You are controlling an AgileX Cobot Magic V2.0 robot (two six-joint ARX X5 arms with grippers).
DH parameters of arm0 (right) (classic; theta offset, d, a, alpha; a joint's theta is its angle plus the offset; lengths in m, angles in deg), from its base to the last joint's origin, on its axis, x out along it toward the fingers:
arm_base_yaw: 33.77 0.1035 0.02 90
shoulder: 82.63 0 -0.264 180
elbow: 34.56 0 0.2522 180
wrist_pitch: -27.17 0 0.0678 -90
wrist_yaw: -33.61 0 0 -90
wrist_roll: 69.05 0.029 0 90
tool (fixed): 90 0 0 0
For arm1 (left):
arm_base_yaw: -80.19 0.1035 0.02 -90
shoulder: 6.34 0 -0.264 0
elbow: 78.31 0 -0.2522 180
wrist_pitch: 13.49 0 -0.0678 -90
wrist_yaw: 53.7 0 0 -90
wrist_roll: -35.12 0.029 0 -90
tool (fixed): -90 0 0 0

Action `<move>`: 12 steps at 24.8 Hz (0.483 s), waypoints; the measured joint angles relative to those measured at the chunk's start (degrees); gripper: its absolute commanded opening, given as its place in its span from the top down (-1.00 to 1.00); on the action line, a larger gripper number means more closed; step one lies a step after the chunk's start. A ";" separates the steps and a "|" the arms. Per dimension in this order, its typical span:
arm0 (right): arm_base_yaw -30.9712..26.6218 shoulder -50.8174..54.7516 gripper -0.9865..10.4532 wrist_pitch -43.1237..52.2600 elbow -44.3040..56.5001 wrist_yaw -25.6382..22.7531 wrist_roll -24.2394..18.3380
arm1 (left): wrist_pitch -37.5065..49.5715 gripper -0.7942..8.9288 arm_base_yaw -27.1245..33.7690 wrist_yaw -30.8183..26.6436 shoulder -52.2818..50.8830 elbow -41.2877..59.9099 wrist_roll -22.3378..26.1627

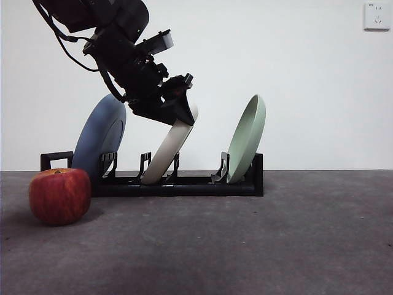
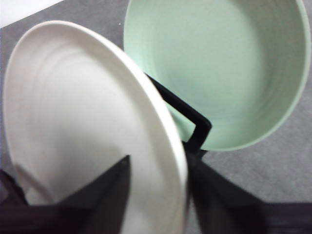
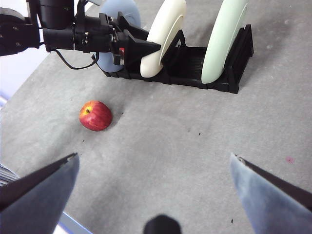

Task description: Take the yellow plate from the plate rack,put the plate on the table,take the apple from the table,put the apple in the plate

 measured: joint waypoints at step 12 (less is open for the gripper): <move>0.00 -0.31 -0.16 0.00 0.00 0.00 0.00 | -0.57 0.85 0.02 3.80 0.00 0.00 -0.46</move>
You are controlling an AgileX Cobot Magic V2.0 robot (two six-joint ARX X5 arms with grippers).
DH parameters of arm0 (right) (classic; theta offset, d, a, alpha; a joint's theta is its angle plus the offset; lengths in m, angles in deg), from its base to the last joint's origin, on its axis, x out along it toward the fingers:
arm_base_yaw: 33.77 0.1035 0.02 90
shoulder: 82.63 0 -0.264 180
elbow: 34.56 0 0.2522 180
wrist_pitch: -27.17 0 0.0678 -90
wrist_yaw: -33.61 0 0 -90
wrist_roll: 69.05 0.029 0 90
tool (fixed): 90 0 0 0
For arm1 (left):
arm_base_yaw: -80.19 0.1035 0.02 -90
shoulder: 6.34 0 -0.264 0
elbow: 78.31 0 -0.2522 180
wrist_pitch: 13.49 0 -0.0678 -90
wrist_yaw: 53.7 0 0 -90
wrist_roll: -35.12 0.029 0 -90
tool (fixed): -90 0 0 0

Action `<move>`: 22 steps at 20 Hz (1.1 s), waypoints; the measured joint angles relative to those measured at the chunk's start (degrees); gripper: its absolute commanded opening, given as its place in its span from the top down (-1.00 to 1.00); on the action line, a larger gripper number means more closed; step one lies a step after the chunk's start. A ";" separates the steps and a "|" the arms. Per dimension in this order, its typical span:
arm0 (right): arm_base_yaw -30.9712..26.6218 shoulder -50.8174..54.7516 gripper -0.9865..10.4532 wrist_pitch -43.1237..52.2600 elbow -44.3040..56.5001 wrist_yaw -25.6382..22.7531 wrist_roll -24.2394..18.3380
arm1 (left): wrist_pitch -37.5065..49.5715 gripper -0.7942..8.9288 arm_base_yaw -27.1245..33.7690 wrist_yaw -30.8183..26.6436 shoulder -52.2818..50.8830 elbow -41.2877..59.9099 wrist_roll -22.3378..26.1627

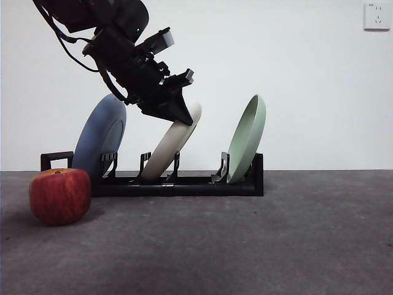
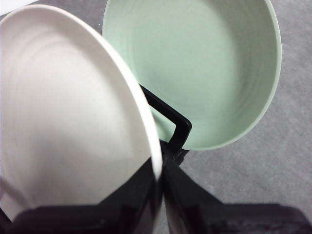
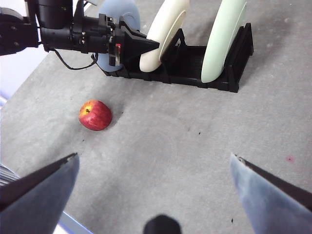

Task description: Take the yellow plate from the plate rack,put the plate on the table,take the apple from the table,put the apple in the plate

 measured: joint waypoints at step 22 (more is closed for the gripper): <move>0.00 0.00 -0.16 0.31 0.00 0.00 0.00 | -28.81 0.85 -10.51 -4.37 -30.69 -0.02 7.04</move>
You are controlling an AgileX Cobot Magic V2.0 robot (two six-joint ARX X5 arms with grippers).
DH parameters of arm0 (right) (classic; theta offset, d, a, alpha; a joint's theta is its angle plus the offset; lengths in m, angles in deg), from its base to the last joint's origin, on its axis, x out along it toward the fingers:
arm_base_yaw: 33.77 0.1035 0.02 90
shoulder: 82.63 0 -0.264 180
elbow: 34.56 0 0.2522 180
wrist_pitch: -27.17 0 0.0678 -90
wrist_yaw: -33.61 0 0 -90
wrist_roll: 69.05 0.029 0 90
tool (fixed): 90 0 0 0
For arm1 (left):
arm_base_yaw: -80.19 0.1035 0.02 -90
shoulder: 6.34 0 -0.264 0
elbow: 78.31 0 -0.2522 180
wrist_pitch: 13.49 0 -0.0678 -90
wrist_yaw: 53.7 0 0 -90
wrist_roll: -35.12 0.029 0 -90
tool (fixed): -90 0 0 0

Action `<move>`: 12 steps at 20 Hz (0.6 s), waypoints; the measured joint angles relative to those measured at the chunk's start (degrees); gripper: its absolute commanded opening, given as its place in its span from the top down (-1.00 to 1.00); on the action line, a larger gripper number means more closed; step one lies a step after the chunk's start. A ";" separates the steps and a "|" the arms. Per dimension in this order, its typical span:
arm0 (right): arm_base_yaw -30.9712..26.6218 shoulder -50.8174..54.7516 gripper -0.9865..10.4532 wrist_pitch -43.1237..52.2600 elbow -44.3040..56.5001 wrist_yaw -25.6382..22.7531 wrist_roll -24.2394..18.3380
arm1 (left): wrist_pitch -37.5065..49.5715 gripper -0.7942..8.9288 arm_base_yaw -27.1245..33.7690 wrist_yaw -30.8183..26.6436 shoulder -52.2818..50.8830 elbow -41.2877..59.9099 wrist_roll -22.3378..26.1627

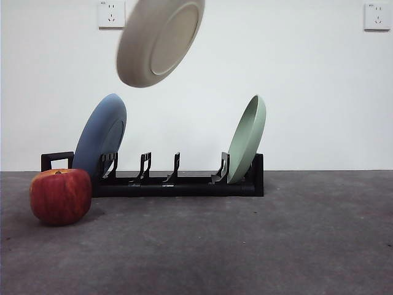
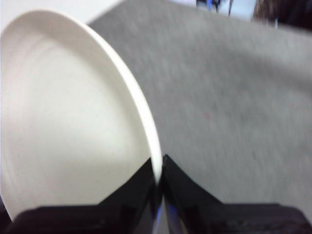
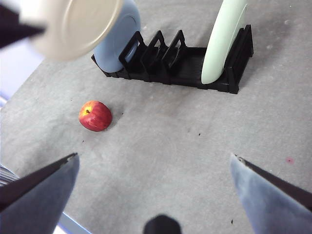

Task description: Take the yellow plate from the plate rack,put the plate on the table,take the apple from the table,put the apple in the plate

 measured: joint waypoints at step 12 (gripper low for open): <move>0.00 0.00 -0.16 0.00 0.00 1.51 -0.02 | -11.54 0.85 -21.81 -22.84 15.15 0.11 7.58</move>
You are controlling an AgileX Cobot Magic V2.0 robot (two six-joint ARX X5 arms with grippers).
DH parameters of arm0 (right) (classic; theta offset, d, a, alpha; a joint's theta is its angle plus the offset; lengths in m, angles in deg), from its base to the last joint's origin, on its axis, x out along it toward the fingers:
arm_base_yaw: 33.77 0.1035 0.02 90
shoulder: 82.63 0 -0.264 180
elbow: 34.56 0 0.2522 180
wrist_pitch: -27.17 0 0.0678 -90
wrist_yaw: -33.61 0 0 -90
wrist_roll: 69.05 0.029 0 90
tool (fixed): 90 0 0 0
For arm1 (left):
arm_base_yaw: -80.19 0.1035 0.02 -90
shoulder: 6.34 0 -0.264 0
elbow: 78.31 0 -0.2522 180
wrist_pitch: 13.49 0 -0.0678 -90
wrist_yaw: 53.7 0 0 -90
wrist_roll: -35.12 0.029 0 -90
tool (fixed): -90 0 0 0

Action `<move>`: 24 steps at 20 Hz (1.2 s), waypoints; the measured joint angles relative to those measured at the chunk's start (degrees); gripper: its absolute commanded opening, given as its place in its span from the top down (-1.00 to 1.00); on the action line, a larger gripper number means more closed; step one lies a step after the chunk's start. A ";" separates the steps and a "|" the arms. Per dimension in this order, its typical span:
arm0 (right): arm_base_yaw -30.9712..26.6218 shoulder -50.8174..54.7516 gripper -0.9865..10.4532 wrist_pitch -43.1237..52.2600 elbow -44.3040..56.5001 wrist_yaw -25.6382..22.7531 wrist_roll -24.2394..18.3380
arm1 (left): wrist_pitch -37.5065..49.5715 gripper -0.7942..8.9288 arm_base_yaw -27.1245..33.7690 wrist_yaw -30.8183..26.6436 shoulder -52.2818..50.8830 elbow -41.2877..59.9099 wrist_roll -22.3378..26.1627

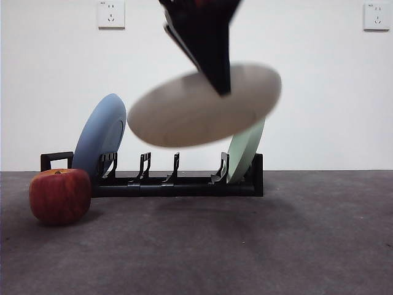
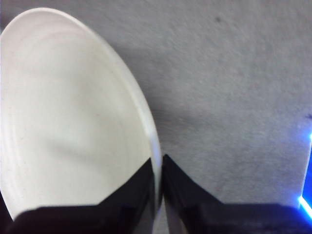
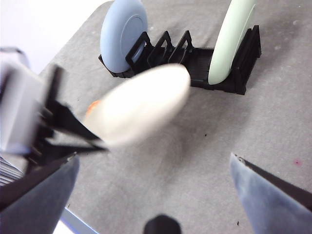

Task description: Take the yellow plate from the plate rack,put the plate on the table,take the apple from the table,put the apple in the plate

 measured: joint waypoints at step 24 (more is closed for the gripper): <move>0.00 -1.09 -0.16 0.52 0.00 0.00 0.00 | 22.12 0.74 -9.97 -8.74 2.86 26.21 -10.73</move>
